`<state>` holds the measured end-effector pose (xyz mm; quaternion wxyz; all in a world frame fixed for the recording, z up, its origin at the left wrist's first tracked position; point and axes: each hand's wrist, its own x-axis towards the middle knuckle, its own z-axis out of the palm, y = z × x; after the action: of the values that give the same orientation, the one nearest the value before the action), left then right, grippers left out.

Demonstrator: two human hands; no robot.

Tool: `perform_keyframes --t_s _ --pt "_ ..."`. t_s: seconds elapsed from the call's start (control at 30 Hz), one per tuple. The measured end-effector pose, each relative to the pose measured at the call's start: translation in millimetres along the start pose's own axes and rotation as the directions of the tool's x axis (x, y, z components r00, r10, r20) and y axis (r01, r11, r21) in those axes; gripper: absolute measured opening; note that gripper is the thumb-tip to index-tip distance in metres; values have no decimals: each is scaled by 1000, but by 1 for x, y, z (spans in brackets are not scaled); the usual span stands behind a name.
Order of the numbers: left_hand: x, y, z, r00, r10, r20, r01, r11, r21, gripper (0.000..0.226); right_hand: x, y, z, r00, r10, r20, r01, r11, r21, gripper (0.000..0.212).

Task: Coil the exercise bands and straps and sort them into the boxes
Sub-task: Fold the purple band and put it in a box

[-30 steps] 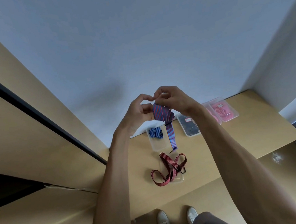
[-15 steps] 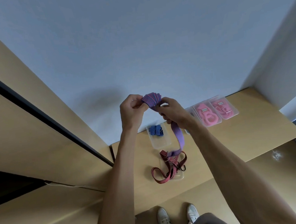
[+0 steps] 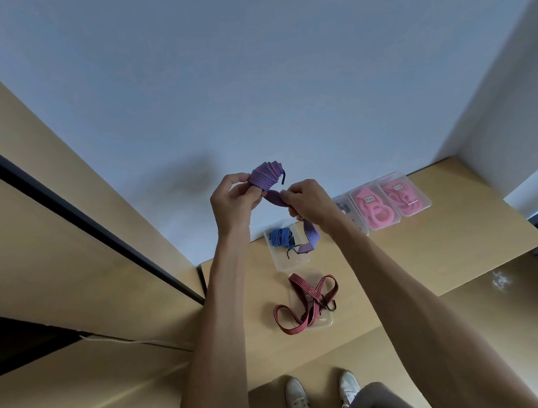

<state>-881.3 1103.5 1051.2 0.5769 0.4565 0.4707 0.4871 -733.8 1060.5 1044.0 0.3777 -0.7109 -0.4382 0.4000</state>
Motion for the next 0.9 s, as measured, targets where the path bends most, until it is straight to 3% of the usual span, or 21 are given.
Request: perform_keyframes --t_s 0.1,0.27,0.37,0.53,0.77,0.9 --pt "-1 6 -7 985 -125 119 136 987 -89 19 -1 4 -5 998 -34 -58 28 995 -94 22" --pt "-1 4 -5 988 -133 -79 131 991 -32 27 -10 9 -9 999 -35 12 34 998 49 13" --pt "-2 -1 -3 987 -137 -90 137 991 -1 21 -11 8 -8 995 -93 -25 90 992 -89 5" --pt "-3 -1 -7 975 -222 18 221 955 -198 24 -12 6 -8 981 -190 -32 176 950 -258 12" --pt "-3 13 1 999 -49 -7 49 997 -62 18 -19 2 -5 942 -315 -112 287 934 -215 24" --pt "0 12 5 992 53 -118 -45 996 71 20 -20 -3 -10 928 -358 -102 329 917 -228 27"
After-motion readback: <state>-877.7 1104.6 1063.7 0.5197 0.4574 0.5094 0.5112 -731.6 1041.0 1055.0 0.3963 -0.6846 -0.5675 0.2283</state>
